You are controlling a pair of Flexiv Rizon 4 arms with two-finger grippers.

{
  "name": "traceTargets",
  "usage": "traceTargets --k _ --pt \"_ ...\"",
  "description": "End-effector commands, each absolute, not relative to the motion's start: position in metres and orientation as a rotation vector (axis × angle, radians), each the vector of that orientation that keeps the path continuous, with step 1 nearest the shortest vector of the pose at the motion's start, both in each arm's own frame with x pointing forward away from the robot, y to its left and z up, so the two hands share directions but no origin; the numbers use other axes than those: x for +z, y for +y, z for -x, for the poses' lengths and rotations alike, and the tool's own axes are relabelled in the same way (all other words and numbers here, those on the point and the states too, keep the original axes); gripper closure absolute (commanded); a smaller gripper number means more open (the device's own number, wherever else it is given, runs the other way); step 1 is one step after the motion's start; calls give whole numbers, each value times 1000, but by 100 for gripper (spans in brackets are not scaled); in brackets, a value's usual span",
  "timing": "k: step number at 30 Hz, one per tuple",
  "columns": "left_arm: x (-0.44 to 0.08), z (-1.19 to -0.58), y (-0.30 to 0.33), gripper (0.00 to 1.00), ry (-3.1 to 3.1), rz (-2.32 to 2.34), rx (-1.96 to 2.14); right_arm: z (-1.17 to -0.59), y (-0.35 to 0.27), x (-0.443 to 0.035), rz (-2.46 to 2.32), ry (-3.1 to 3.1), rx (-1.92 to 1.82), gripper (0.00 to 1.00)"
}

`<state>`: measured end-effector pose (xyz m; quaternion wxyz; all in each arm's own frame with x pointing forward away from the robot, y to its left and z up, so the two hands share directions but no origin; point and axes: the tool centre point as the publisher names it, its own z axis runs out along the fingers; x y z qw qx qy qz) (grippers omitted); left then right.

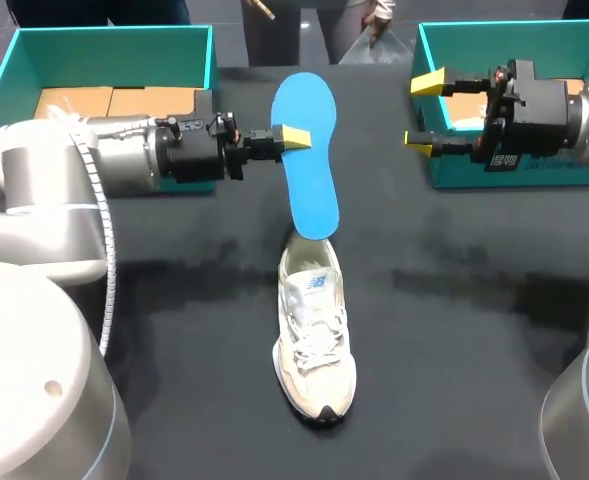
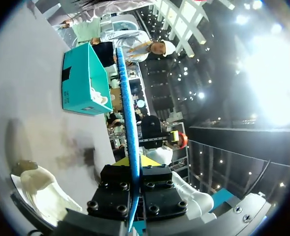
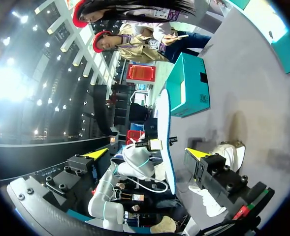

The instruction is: Take the shoe out of the shoebox, open the shoe tongue, remove and reinsert the insole, then place the shoe into the shoebox

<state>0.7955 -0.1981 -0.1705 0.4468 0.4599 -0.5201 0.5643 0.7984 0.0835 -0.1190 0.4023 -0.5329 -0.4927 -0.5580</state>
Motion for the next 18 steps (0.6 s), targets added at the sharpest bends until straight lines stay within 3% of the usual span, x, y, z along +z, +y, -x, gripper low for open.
traceTargets --k 1,18 --pt "-178 -799 -202 100 -1261 -1139 1363 -798 84 -119 1350 -1245 -1409 0" --pt "-192 -797 -214 100 -1154 -1249 1333 -798 84 -119 1350 -1245 -1409 0"
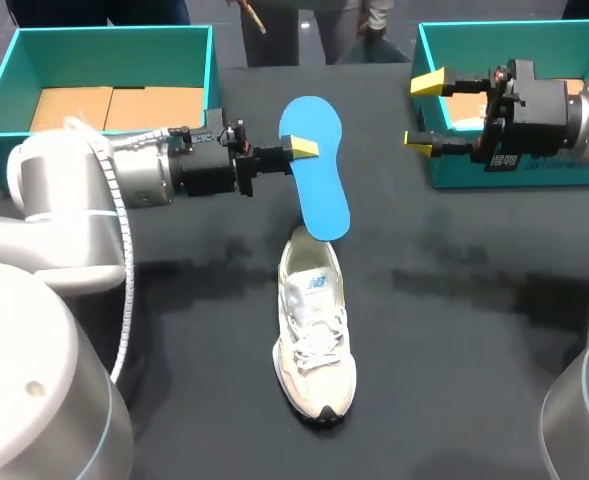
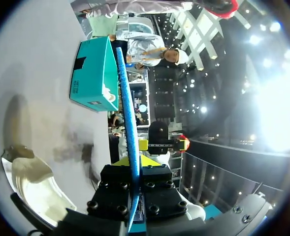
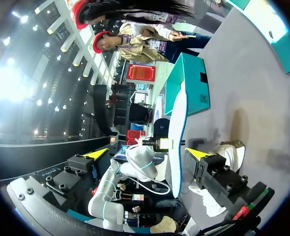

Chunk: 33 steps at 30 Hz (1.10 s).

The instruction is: Take the shoe out of the shoebox, open the shoe tongue, remove and reinsert the insole, then place the shoe into the shoebox

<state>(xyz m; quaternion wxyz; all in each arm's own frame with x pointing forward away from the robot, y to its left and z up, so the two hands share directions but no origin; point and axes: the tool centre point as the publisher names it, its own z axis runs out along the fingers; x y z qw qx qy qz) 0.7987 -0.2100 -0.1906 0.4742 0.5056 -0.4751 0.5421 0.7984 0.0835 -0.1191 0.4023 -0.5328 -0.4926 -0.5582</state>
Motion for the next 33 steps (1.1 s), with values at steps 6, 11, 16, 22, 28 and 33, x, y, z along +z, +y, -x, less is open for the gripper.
traceTargets --k 6,11,16,22,28,33 --pt "-193 -797 -215 100 -1147 -1256 1326 -798 85 -114 1393 -1335 -1363 0" --pt "-193 -797 -215 100 -1147 -1256 1326 -795 88 -95 1506 -1499 -1242 0" --pt "-193 -797 -215 100 -1147 -1256 1326 -793 93 -73 1638 -1662 -1083 0" --pt "-193 -797 -215 100 -1147 -1256 1326 -788 97 -58 1778 -1760 -941 0" --pt "-193 -797 -215 100 -1147 -1256 1326 -785 105 -43 1889 -1855 -803 0" --pt "-193 -797 -215 100 -1147 -1256 1326 -783 121 -30 1996 -1946 -642 0"
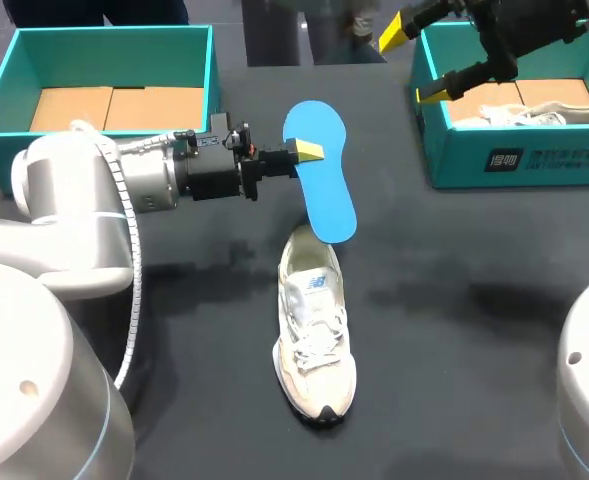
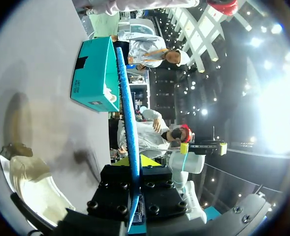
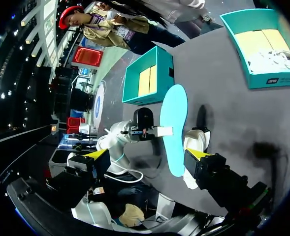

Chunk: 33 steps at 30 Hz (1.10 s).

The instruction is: Take the shoe out of the shoebox, open the shoe tongue, remove and reinsert the insole, then place the shoe into the shoebox

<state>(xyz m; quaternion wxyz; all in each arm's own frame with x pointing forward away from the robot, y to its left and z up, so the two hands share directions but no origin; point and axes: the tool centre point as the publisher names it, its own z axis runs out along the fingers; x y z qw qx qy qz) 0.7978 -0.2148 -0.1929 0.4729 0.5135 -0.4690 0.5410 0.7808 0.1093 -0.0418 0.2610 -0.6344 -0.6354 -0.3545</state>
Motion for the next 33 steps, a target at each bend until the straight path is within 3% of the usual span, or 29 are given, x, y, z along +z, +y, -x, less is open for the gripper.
traceTargets --k 1,33 --pt "-193 -797 -215 100 -1147 -1256 1326 -782 123 -28 2001 -1960 -632 0" --pt "-193 -797 -215 100 -1147 -1256 1326 -763 225 -15 2276 -2276 -34 0"
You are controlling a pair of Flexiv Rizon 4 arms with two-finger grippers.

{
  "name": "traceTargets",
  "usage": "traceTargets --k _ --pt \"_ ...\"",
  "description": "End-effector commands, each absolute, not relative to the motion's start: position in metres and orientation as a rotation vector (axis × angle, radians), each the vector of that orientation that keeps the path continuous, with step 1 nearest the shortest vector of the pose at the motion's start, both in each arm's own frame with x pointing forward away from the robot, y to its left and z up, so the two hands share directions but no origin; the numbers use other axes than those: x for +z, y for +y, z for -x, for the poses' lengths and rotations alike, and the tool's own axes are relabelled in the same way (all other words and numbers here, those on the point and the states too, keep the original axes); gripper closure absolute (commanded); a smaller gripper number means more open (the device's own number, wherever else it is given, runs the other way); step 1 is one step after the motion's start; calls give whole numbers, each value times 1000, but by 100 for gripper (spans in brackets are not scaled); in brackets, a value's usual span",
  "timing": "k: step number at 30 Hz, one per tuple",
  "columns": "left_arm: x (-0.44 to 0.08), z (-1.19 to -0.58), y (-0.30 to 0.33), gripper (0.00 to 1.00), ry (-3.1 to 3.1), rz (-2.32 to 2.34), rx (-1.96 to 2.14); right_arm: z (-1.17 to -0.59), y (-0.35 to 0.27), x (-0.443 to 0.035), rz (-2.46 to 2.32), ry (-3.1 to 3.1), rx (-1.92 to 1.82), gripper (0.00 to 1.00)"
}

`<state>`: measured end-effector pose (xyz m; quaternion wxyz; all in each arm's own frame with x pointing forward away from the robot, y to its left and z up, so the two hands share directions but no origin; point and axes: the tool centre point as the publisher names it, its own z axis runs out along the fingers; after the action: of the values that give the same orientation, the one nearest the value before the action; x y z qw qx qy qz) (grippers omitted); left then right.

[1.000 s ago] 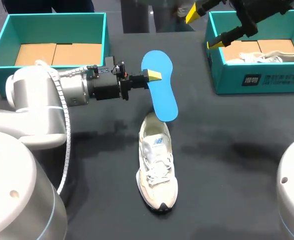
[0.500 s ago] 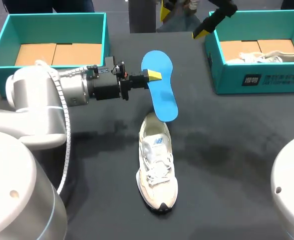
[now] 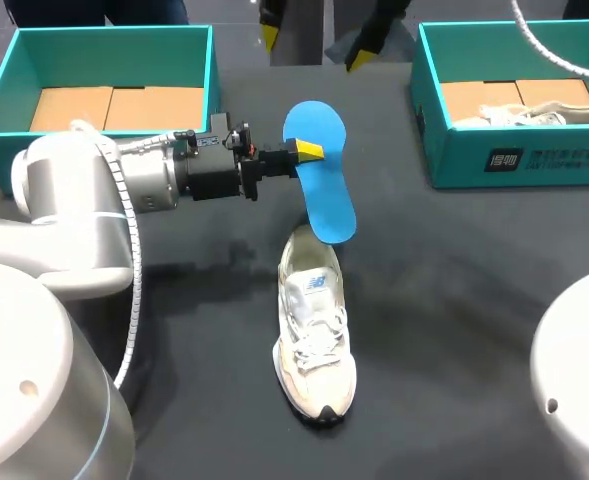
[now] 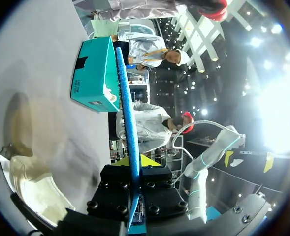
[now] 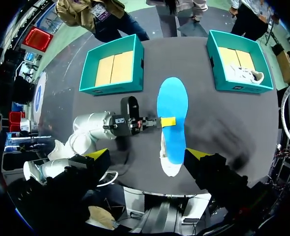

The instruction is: Take the shoe out of the shoebox, open the shoe tongue, remove and reinsert the insole, then place the shoe into the shoebox

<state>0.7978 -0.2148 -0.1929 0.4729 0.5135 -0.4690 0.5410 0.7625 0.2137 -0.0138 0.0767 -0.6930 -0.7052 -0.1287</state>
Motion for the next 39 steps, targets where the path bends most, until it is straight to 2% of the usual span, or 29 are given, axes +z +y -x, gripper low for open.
traceTargets --k 1,11,21,39 --pt "-193 -797 -215 100 -1147 -1256 1326 -762 227 -15 2283 -2279 -22 0" --pt "-193 -797 -215 100 -1147 -1256 1326 -752 238 -17 2326 -2290 19 0" --pt "-193 -797 -215 100 -1147 -1256 1326 -746 222 -13 2191 -2208 -309 0" --pt "-193 -797 -215 100 -1147 -1256 1326 -754 183 -26 1948 -1919 -637 0"
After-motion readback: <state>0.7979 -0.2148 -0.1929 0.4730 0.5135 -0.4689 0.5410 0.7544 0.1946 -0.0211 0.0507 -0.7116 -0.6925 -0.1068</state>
